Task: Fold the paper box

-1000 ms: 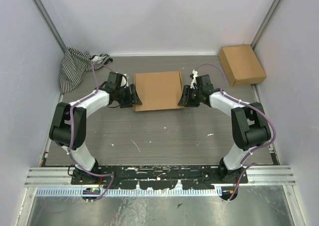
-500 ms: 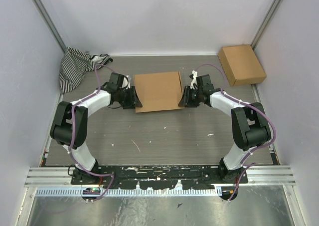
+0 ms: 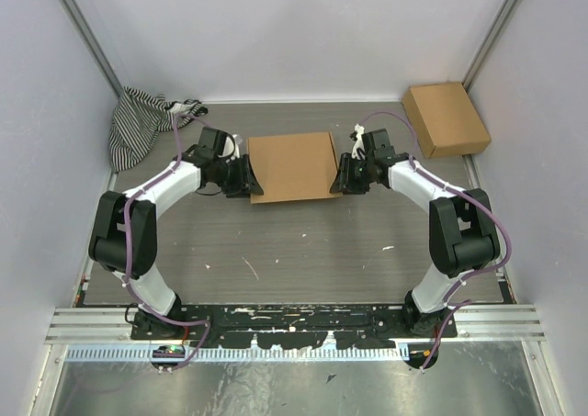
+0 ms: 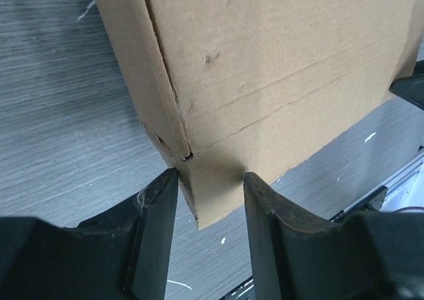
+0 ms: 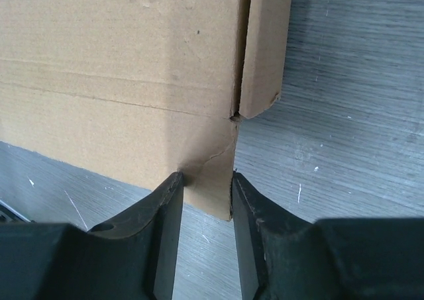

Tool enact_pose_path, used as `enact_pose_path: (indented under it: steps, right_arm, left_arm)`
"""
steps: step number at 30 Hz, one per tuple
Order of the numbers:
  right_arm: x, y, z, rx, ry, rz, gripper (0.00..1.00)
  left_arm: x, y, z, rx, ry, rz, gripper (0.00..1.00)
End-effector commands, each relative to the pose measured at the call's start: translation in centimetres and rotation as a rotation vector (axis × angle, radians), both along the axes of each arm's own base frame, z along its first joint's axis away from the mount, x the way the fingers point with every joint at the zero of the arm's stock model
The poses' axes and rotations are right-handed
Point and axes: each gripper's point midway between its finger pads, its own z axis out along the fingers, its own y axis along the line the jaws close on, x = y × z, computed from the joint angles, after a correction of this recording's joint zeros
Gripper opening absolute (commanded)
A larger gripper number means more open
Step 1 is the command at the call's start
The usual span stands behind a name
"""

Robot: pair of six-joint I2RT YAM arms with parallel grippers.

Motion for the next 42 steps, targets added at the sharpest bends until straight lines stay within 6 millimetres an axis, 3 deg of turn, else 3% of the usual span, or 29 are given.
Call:
enact_pose_path:
  steps: [1,10,21,33,42]
  right_arm:
    - [0.8,0.8,3.7,0.03,-0.073,0.028,0.41]
    - [0.7,0.0,2.9,-0.022,-0.057,0.025,0.43]
    - [0.3,-0.4,1.7,-0.038,-0.038,0.008,0.48]
    - [0.7,-0.4,3.5,-0.028,-0.075,-0.006,0.47]
    - [0.8,-0.8,3.5,-0.057,-0.076,-0.008,0.47]
  left_arm:
    - [0.0,-1.6,2.8,-0.087,-0.033,-0.05,0.5]
    - [-0.2,-1.6,2.8,-0.09,-0.024,-0.057,0.51]
    - [-1.0,-1.1,0.6,-0.065,0.017,-0.044,0.59]
    - [-1.1,-2.4,2.7,-0.162,-0.007,-0.064,0.53]
    - [-1.3,-2.9,1.9,-0.192,0.023,-0.083,0.51]
